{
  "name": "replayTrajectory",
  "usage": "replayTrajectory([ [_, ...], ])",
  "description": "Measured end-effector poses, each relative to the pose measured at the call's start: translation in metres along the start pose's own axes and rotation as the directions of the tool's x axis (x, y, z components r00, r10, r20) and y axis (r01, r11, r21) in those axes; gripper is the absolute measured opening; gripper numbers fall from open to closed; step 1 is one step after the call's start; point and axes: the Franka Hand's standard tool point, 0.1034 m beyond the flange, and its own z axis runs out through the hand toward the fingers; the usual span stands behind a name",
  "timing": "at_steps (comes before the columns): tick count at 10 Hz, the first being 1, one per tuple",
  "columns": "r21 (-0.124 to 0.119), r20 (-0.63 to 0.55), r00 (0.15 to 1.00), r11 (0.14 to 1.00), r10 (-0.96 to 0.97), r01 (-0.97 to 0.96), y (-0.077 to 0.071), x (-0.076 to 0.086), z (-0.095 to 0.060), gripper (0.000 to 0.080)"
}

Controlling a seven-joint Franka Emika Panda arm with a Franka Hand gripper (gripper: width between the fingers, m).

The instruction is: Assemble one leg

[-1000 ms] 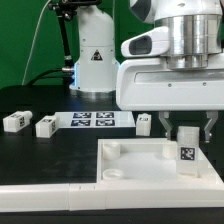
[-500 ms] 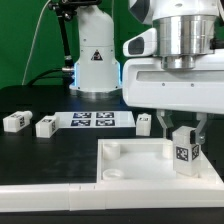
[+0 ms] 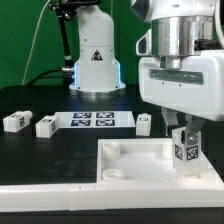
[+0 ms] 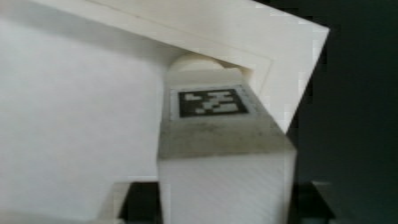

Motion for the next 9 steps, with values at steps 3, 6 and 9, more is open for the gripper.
replayTrajectory([
  [3,0.001,0.005,1.000,1.000,-0.024,0.024,0.0001,-0.0016,0.0003,0.0475],
  [6,0.006,0.004,0.951,0.951,-0.309,0.309,-0.0019,-0.0029,-0.0009,0.0639],
  [9,0.008,0.000,0.806,0.806,-0.591,0.591,-0.0021,-0.0041,-0.0001,0.0647],
])
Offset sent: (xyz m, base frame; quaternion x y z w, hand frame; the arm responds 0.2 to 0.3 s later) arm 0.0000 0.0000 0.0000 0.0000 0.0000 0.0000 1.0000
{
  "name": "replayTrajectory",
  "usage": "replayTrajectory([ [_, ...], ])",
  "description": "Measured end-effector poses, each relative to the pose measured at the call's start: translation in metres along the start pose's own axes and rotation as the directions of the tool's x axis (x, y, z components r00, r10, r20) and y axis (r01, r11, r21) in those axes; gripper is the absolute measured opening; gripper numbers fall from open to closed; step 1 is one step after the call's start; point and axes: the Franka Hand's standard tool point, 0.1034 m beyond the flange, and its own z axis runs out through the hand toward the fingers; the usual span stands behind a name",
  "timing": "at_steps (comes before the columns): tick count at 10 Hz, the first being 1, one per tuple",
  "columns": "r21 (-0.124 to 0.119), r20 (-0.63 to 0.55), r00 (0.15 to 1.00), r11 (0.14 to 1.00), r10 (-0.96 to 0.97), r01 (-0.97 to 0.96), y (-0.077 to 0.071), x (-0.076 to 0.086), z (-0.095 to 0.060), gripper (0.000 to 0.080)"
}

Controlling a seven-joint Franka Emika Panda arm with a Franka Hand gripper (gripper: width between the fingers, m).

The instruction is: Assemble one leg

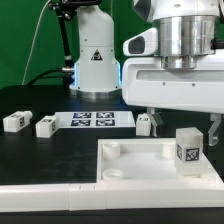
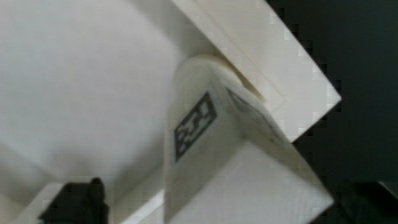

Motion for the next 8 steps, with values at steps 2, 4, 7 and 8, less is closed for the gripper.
replayTrajectory([
  [2,-0.002,0.002,0.987,0.987,-0.160,0.160,-0.0008,-0.0024,0.0016,0.0649],
  [4,-0.001,0.001,0.936,0.936,-0.353,0.353,-0.0031,-0.0048,0.0017,0.0649],
  [7,-0.003,-0.001,0.805,0.805,-0.593,0.593,0.0004,0.0002,0.0014,0.0649],
  [8,-0.006,-0.001,0.729,0.729,-0.684,0.684,0.0021,0.0023,0.0014,0.0649],
])
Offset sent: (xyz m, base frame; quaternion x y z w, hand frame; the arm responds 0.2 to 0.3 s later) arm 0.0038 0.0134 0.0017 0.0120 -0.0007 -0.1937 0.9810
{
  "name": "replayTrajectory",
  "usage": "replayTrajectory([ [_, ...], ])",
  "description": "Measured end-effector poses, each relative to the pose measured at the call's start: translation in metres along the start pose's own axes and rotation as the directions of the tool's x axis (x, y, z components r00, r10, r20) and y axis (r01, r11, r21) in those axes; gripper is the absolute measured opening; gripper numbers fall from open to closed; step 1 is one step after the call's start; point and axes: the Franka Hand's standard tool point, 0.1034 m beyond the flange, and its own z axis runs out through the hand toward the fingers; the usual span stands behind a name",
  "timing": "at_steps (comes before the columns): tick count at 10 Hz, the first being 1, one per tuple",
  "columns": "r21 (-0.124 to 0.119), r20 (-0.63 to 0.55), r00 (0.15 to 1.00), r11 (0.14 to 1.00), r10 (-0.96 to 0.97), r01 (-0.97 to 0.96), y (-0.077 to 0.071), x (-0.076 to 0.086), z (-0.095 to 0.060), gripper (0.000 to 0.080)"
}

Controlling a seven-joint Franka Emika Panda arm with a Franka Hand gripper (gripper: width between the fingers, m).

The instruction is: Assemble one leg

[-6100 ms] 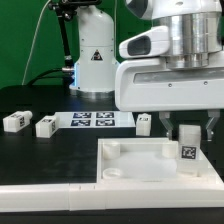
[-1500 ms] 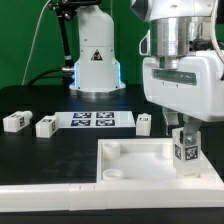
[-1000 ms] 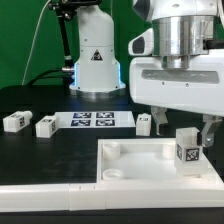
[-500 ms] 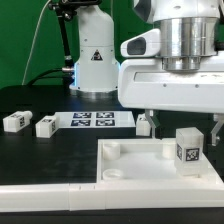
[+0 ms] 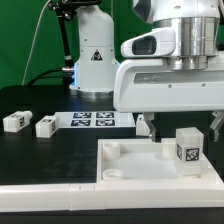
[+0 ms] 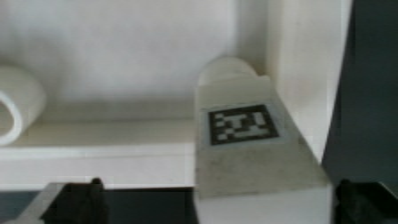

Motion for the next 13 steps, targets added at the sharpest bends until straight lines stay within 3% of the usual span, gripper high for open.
replayTrajectory([
  [1,0.000,-0.001,0.998,0.998,-0.065,0.065,0.001,0.000,0.000,0.0649],
  [2,0.001,0.000,0.999,0.999,-0.048,0.048,0.001,0.000,0.000,0.0517],
  [3,0.001,0.000,0.999,0.999,-0.036,0.036,0.001,0.000,0.000,0.0517],
  [4,0.001,0.000,1.000,1.000,-0.019,0.019,0.001,0.000,0.000,0.0377],
  [5,0.002,0.000,1.000,1.000,0.002,-0.002,0.000,0.000,0.000,0.0298],
  [7,0.003,0.002,0.981,0.981,0.194,-0.194,-0.003,-0.001,0.000,0.0295],
  [9,0.001,0.004,0.905,0.905,0.426,-0.426,-0.011,-0.002,0.000,0.0294],
  [13,-0.011,-0.003,0.660,0.660,0.751,-0.751,-0.010,-0.004,0.001,0.0294],
])
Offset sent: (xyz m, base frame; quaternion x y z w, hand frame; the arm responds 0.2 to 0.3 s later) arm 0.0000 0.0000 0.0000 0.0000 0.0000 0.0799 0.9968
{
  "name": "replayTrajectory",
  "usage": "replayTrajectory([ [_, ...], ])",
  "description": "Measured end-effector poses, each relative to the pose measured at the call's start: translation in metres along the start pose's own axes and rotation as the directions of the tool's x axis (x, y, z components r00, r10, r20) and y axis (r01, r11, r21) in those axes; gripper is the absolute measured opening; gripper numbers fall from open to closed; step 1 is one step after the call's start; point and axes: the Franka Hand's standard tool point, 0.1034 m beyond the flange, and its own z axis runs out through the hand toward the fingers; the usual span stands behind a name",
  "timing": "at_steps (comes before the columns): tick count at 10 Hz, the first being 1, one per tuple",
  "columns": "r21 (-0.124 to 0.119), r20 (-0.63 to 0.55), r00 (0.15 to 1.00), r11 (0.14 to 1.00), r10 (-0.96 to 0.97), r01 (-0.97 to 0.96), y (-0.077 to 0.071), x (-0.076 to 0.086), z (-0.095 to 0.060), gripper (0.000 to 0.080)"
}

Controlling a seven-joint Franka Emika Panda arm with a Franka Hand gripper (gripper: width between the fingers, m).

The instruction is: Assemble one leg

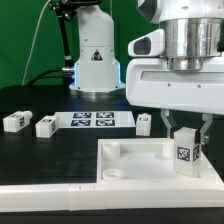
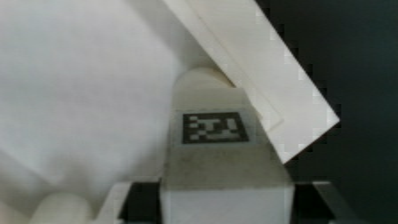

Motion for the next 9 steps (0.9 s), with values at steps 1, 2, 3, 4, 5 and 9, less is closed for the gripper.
replayTrajectory([
  [1,0.006,0.002,0.992,0.992,0.129,-0.129,0.0008,0.0008,0.0000,0.0294],
  [2,0.006,0.005,0.969,0.969,0.246,-0.246,0.0018,0.0008,-0.0001,0.0294],
  [3,0.002,0.010,0.912,0.912,0.410,-0.410,0.0029,0.0001,-0.0002,0.0294],
  [4,0.001,0.012,0.888,0.888,0.460,-0.461,0.0026,-0.0008,0.0001,0.0294],
  [5,-0.002,0.017,0.817,0.818,0.576,-0.576,0.0012,-0.0035,0.0004,0.0294],
  [9,-0.004,0.031,0.707,0.707,0.707,-0.707,-0.0028,-0.0087,0.0008,0.0395],
])
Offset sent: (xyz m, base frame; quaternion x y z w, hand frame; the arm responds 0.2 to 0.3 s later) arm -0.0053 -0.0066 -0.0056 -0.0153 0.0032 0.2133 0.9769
